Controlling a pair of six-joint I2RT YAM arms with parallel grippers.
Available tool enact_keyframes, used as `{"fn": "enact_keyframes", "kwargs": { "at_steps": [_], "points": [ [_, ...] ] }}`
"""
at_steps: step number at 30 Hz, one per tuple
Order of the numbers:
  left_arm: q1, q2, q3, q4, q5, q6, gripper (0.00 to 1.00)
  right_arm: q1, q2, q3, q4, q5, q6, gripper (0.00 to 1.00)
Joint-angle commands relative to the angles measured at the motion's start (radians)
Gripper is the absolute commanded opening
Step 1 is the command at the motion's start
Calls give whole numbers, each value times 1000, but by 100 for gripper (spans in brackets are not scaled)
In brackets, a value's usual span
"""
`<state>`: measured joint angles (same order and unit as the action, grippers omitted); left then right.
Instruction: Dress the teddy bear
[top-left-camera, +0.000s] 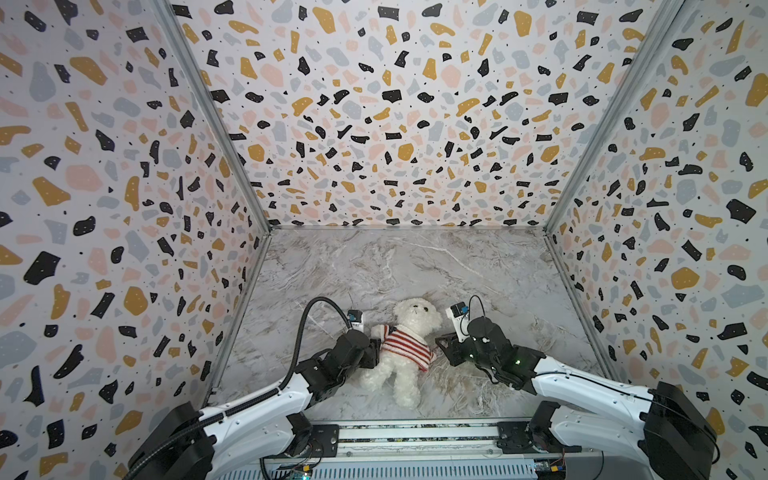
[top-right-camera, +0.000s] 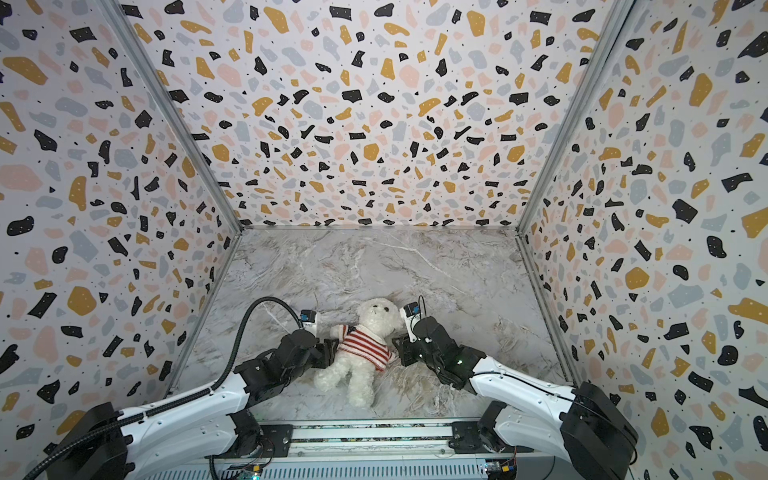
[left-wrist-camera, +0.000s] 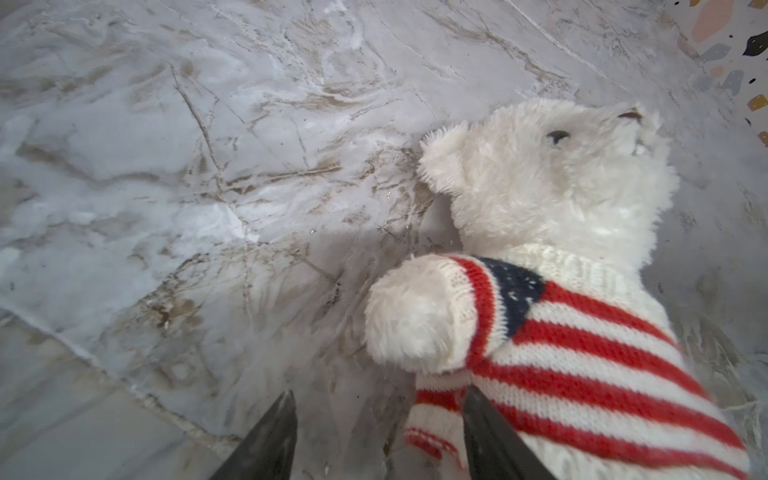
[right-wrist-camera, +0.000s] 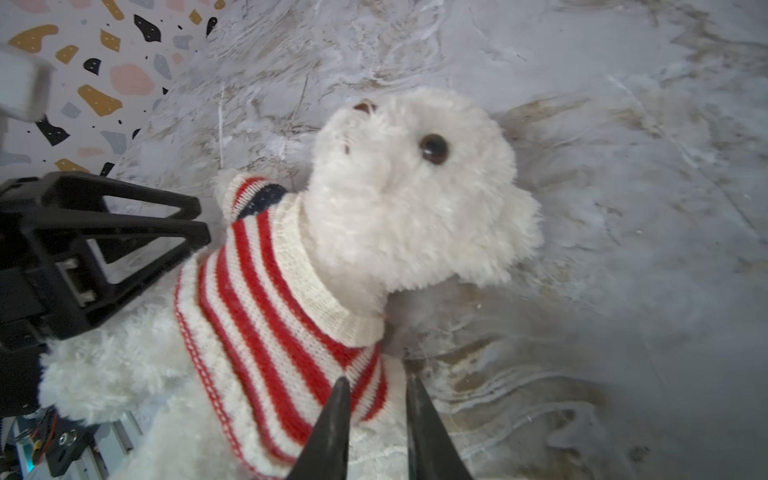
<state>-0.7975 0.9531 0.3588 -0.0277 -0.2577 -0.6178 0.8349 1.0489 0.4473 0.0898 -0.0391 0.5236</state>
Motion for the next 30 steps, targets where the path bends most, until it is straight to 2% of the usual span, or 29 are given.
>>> {"fn": "enact_keyframes", "kwargs": {
  "at_steps": [1,6,9,11,18,21,26,30],
  "points": [
    [1,-62,50,-115,20,-17,66,-44,-41,-51,-3,-37,23,26],
    [-6,-166,85,-221,70,-51,74,-69,-41,-84,7,-57,13,27],
    [-58,-187,89,-114,196,-94,74,-69,-10,-85,19,-70,9,28],
    [-121,-152,104,-52,217,-134,74,-69,6,-96,40,-74,11,28],
    [-243,68,187,27,157,-187,70,-70,36,-122,80,-92,18,27],
    [-246,136,224,29,136,-179,67,-71,45,-130,84,-94,15,27],
    [-243,204,312,-54,13,-114,61,-69,70,-133,106,-109,19,27],
    [-219,290,356,-93,13,-41,62,-69,85,-142,152,-122,47,27]
  ]
}}
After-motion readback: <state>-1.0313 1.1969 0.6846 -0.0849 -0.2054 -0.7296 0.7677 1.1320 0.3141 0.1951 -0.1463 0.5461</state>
